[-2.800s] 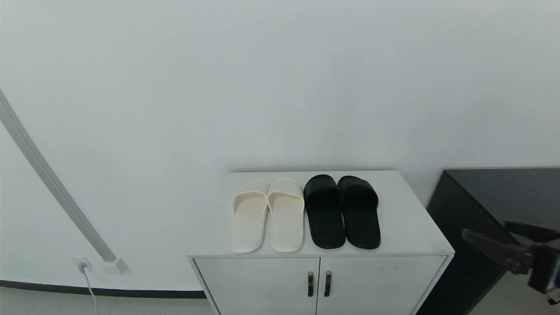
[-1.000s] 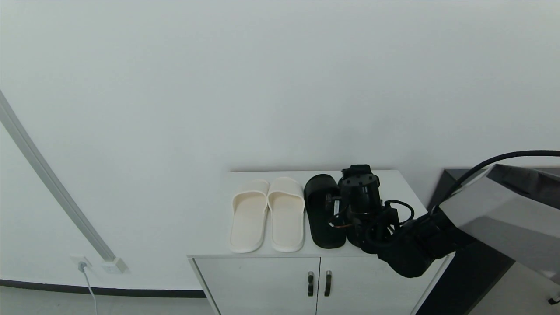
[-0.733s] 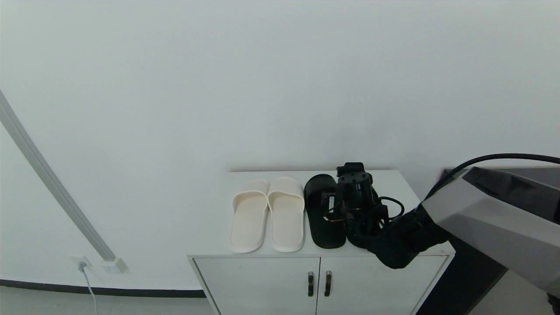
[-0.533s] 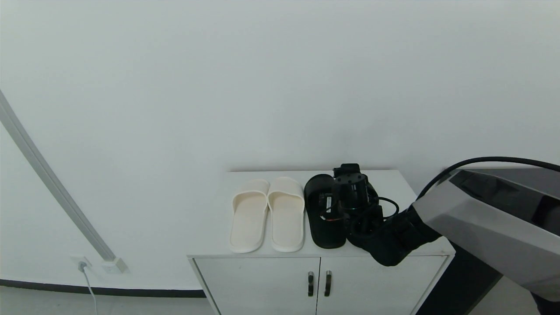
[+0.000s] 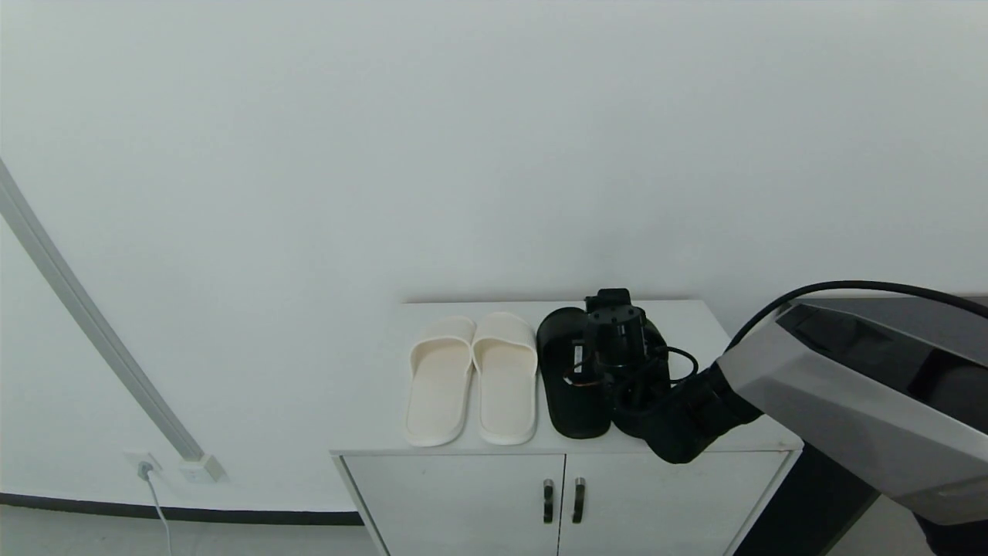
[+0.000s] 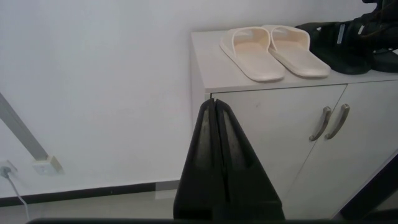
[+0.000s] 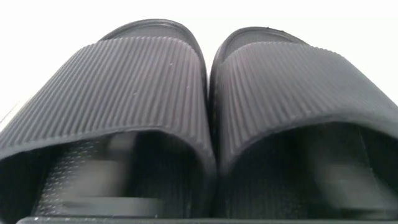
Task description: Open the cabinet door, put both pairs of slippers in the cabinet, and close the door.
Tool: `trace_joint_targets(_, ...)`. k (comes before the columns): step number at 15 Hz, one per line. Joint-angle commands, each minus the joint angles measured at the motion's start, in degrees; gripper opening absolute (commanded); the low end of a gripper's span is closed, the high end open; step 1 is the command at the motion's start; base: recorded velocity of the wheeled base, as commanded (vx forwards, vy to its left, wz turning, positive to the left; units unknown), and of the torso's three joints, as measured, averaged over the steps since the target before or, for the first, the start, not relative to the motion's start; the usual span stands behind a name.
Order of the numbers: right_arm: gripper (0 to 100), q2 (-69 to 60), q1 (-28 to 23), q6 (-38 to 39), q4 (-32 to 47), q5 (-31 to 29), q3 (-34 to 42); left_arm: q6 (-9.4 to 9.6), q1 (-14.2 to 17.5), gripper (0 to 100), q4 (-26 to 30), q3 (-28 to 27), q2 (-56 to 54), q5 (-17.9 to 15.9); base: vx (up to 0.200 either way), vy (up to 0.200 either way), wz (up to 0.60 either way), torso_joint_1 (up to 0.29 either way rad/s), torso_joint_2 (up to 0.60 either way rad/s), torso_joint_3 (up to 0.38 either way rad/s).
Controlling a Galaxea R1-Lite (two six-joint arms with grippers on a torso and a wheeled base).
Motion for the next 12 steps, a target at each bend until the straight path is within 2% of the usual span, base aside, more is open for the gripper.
trace_joint_targets(1,0,-0.33,0.03,0.02,0.02,-0.03,0.13,0.02,0.00,0,0.00,0.01,0.07,0.01,0.000,0.000,0.00,0.000,0.00,0.000)
trace_joint_targets(4,0,-1.39,0.03,-0.07,0.02,-0.29,0.75,0.02,0.00,0,0.00,0.01,0.07,0.01,0.000,0.000,0.00,0.000,0.00,0.000)
trace_joint_targets(7,0,-8.07,0.30,-1.57,-0.16,-0.38,5.41,-0.07,0.00,0,0.00,0.01,0.07,0.01,0.000,0.000,0.00,0.000,0.00,0.000)
trace_joint_targets(10,0,-17.74,1.17,-6.58,-3.85,0.67,16.39,-0.07,0.00,0,0.00,0.01,0.07,0.01,0.000,0.000,0.00,0.000,0.00,0.000)
trace_joint_targets(12,0,-25.03,2.49,-8.60,-8.60,7.97,27.03,-0.07,0.00,0,0.00,0.01,0.07,0.01,0.000,0.000,0.00,0.000,0.00,0.000)
